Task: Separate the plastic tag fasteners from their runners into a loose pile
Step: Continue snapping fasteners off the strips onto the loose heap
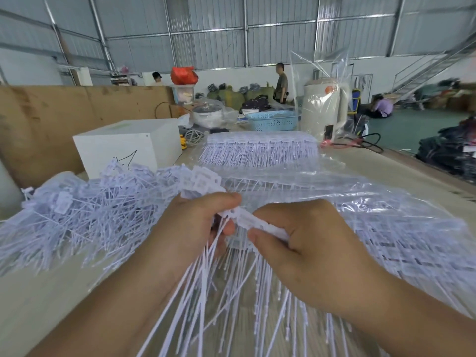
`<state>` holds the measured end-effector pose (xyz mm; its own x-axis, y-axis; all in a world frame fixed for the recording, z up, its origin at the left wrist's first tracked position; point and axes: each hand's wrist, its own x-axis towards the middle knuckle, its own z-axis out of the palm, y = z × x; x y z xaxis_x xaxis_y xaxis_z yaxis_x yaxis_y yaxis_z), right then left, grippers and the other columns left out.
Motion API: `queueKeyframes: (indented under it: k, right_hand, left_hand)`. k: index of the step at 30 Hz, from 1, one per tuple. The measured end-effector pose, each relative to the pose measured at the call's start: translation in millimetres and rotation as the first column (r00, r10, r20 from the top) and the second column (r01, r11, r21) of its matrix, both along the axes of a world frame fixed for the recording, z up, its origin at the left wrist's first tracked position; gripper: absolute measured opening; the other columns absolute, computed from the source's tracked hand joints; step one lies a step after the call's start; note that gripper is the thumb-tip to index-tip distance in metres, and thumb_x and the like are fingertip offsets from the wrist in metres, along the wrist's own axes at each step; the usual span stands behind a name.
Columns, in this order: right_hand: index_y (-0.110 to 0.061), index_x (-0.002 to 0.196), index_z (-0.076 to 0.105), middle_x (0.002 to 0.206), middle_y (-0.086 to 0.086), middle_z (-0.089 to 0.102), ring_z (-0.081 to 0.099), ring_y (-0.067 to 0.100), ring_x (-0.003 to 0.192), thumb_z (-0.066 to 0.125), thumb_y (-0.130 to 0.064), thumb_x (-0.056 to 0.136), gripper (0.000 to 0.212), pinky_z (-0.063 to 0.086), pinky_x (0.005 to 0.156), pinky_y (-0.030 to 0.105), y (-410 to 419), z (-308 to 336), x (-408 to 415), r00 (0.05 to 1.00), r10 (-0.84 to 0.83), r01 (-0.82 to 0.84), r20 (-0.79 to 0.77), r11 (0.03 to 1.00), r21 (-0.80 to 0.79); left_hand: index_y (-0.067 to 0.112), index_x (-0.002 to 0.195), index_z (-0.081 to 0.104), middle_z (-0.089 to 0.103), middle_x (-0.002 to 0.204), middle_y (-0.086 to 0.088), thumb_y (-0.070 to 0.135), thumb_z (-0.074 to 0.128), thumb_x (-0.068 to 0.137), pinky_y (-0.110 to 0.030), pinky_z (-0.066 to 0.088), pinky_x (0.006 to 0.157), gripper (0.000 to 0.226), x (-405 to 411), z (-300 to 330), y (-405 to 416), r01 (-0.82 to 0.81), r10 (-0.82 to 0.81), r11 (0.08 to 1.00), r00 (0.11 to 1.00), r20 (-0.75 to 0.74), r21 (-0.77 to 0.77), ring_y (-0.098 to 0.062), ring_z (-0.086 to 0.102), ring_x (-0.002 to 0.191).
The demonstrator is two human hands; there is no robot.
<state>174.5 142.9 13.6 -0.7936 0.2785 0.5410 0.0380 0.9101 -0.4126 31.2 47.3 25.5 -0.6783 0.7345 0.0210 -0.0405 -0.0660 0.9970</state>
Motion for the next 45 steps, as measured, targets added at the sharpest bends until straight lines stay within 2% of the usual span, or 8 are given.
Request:
queueKeyframes:
  k: [7, 12, 23, 28, 32, 36, 40, 45]
  right_hand:
    - [-0.022, 0.063, 0.036, 0.050, -0.006, 0.028, 0.032, 0.015, 0.042, 0.054, -0.023, 0.090, 0.033, 0.031, 0.039, 0.032, -6.2, 4.7, 7.0, 0.994, 0.041, -0.021, -0.105, 0.983, 0.182]
    - [-0.029, 0.088, 0.060, 0.057, 0.006, 0.053, 0.042, 0.023, 0.045, 0.064, -0.030, 0.094, 0.007, 0.037, 0.045, 0.037, 2.1, 3.5, 6.4, 0.971, 0.186, -0.230, -0.149, 0.892, -0.388]
    - [-0.032, 0.112, 0.054, 0.083, 0.029, 0.057, 0.050, 0.044, 0.063, 0.059, -0.054, 0.084, 0.036, 0.042, 0.061, 0.060, 9.3, -8.9, -6.1, 0.968, 0.249, -0.231, -0.043, 0.805, -0.546]
    - [-0.009, 0.087, 0.070, 0.046, -0.007, 0.037, 0.030, 0.006, 0.040, 0.058, -0.041, 0.094, 0.035, 0.026, 0.044, 0.024, 11.4, -6.6, -2.3, 0.981, 0.191, -0.169, 0.018, 0.907, -0.387]
    - [-0.016, 0.081, 0.068, 0.051, -0.003, 0.051, 0.044, 0.018, 0.047, 0.036, -0.061, 0.088, 0.056, 0.042, 0.050, 0.037, 3.5, -0.9, -3.3, 0.998, 0.026, -0.024, 0.059, 0.999, -0.023]
    - [-0.024, 0.067, 0.035, 0.056, -0.010, 0.042, 0.041, 0.016, 0.046, 0.045, -0.031, 0.099, 0.034, 0.042, 0.043, 0.034, 0.7, 2.3, -2.1, 0.998, 0.058, -0.047, -0.014, 0.913, 0.406]
    - [-0.035, 0.062, 0.034, 0.052, -0.014, 0.034, 0.032, 0.004, 0.045, 0.050, -0.041, 0.098, 0.040, 0.026, 0.045, 0.014, 1.0, 2.1, -2.2, 0.964, 0.147, -0.160, -0.220, 0.986, -0.045]
    - [-0.012, 0.080, 0.055, 0.051, -0.015, 0.050, 0.042, 0.000, 0.039, 0.055, -0.028, 0.087, 0.017, 0.036, 0.042, 0.010, 5.5, 1.2, -5.8, 0.910, 0.140, -0.352, -0.390, 0.757, -0.551]
  left_hand:
    - [0.015, 0.069, 0.047, 0.039, 0.043, 0.001, 0.019, 0.058, 0.090, -0.009, 0.023, 0.032, 0.024, -19.1, 2.9, -8.2, -0.040, 0.026, 0.999, 0.889, 0.458, 0.021, -0.009, 0.025, 0.028]
    - [0.017, 0.060, 0.070, 0.058, 0.049, -0.003, 0.050, 0.078, 0.064, -0.018, 0.039, 0.038, 0.033, -2.1, -5.8, -1.6, 0.070, -0.070, 0.993, 0.998, 0.002, 0.094, -0.014, 0.051, 0.036]
    - [0.017, 0.069, 0.078, 0.065, 0.063, -0.006, 0.048, 0.086, 0.044, -0.022, 0.043, 0.052, 0.041, 14.5, -15.3, 0.5, -0.024, 0.023, 1.000, 0.990, -0.141, -0.003, -0.015, 0.058, 0.056]
    - [0.014, 0.066, 0.076, 0.068, 0.057, -0.004, 0.044, 0.082, 0.064, -0.019, 0.042, 0.048, 0.030, 14.5, -10.0, -1.2, -0.035, 0.028, 0.999, 0.986, -0.162, -0.042, -0.014, 0.058, 0.047]
    - [0.022, 0.053, 0.074, 0.064, 0.047, -0.003, 0.034, 0.075, 0.074, -0.016, 0.041, 0.042, 0.025, 16.1, -2.2, -0.7, -0.065, 0.052, 0.995, 0.985, -0.168, -0.074, -0.010, 0.054, 0.037]
    - [0.012, 0.058, 0.068, 0.057, 0.041, 0.001, 0.032, 0.073, 0.078, -0.023, 0.039, 0.045, 0.029, -5.7, 0.1, -4.3, -0.229, 0.203, 0.969, 0.954, -0.222, -0.098, -0.011, 0.046, 0.030]
    - [0.012, 0.056, 0.064, 0.056, 0.046, -0.003, 0.039, 0.075, 0.069, -0.021, 0.045, 0.041, 0.032, -19.8, 4.5, -8.6, -0.175, 0.175, 0.985, 0.984, 0.035, -0.004, -0.015, 0.049, 0.035]
    - [0.033, 0.077, 0.073, 0.071, 0.064, 0.007, 0.072, 0.053, 0.082, -0.028, 0.047, 0.060, 0.044, 29.3, -19.9, 5.8, 0.103, -0.156, 0.981, 0.925, -0.346, -0.167, -0.006, 0.064, 0.055]
